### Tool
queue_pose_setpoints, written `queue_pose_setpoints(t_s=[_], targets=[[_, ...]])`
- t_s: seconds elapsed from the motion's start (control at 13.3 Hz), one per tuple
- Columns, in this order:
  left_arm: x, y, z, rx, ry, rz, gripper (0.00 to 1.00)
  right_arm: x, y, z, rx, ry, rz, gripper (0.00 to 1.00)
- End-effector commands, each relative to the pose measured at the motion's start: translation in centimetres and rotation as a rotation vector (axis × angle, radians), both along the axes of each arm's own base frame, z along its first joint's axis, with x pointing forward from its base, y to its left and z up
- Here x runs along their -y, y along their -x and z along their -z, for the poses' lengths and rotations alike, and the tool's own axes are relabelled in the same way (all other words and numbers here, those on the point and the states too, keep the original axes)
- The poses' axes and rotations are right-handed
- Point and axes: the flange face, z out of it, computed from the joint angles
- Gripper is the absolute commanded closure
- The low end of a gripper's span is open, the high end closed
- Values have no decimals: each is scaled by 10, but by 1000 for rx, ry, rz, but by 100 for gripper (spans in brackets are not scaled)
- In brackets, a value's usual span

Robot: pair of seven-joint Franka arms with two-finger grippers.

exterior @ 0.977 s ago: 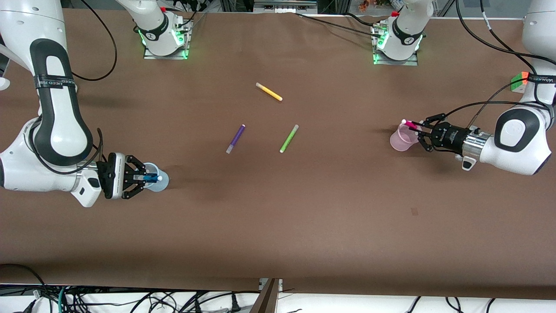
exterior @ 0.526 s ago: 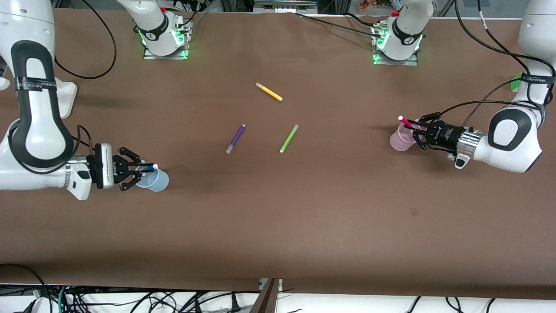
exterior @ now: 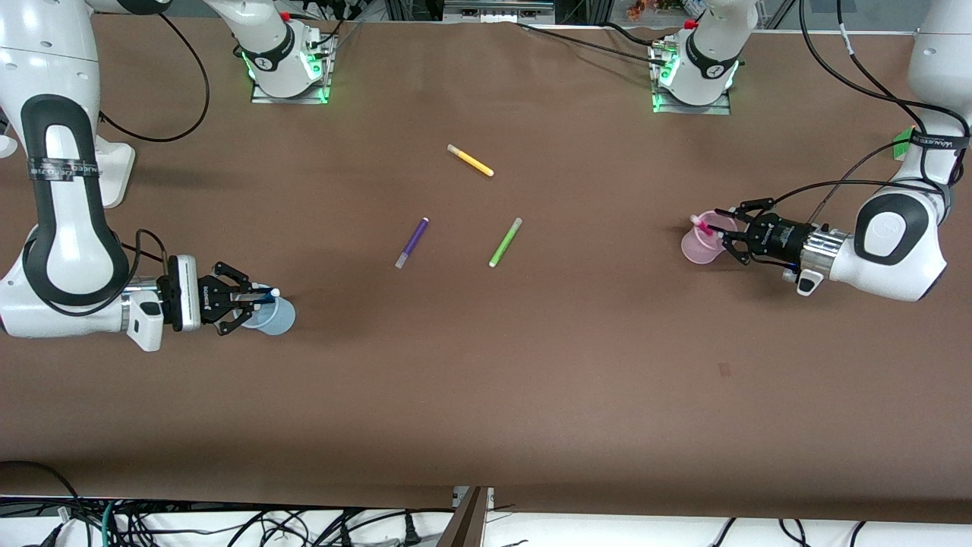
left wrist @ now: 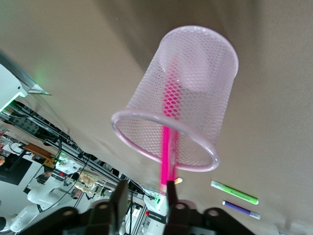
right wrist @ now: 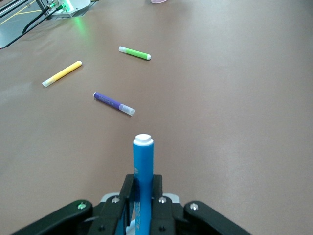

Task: Place pink and blue markers in matching cups
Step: 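Open both grippers to drop the markers into the cups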

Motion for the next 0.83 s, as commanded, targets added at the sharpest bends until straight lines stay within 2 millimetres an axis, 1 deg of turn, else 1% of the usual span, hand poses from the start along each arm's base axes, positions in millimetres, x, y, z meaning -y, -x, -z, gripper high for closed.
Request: queue_pose_setpoints(t_s=[0.0,0.08,0.15,0.23,0.3,0.38,0.45,0.53,0.6,0.68,0.75], targets=[[-2,-1,-3,24,28,-16,0,6,0,-1,0,-37,21,87],[-2,-2,-7,26,27,-14,0,6,0,-3,-5,-39,28,1],[-1,-5,-20,25,20,-11,0,5,-2,-9,-29,-38,63,0],[-2,-11,-43,30,24,3,0,6,-3,-14,-89,-3,121,0],[-4,-19,-67,20,15,-3,0,6,-6,-30,-141,27,192,0],[-6,-28,-97,26,18,-15,0,6,-8,-37,-198,57,256,0],[-6,-35,-130,38,15,-21,0,8,-9,-39,-252,82,310,0],[-2,-45,-163,56,-12,-19,0,8,-10,-42,-313,106,373,0],[9,-52,-195,88,-33,-13,0,6,-10,-50,-364,140,429,0],[20,-59,-218,111,-55,-21,0,5,-11,-55,-419,189,489,0],[32,-64,-242,147,-74,-15,0,8,-15,-64,-453,251,548,0]])
